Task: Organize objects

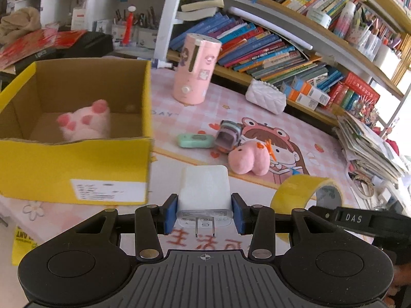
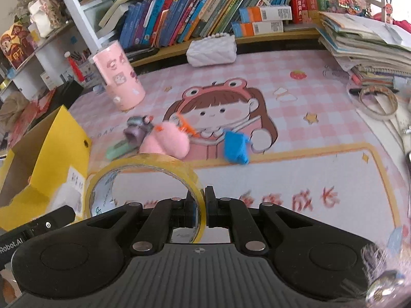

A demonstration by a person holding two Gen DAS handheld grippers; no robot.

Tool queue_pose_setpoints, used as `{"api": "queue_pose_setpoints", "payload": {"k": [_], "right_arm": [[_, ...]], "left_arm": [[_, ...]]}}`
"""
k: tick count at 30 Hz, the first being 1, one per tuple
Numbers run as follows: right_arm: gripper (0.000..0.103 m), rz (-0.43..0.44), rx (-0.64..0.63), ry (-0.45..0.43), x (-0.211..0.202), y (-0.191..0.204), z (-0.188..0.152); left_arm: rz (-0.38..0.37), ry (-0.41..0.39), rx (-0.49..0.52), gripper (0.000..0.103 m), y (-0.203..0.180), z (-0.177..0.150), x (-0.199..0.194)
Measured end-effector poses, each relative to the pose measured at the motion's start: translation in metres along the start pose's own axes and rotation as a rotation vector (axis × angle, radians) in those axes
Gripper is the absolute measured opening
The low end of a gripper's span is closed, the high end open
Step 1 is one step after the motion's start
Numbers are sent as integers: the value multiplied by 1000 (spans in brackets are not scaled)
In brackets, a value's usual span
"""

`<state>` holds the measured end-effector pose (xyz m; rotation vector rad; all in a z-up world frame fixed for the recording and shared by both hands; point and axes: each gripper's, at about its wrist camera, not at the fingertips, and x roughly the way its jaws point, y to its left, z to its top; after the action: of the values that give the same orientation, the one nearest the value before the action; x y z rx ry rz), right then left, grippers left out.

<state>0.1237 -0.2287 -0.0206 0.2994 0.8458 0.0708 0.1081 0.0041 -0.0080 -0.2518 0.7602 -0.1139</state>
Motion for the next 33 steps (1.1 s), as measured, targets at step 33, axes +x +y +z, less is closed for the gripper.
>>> {"api": "queue_pose_setpoints", "payload": {"k": [33], "right_arm": [[7,158,-195,113,-31,181,-128]], "left_arm": [[122,-71,-133,41,161,-53,-131]]}}
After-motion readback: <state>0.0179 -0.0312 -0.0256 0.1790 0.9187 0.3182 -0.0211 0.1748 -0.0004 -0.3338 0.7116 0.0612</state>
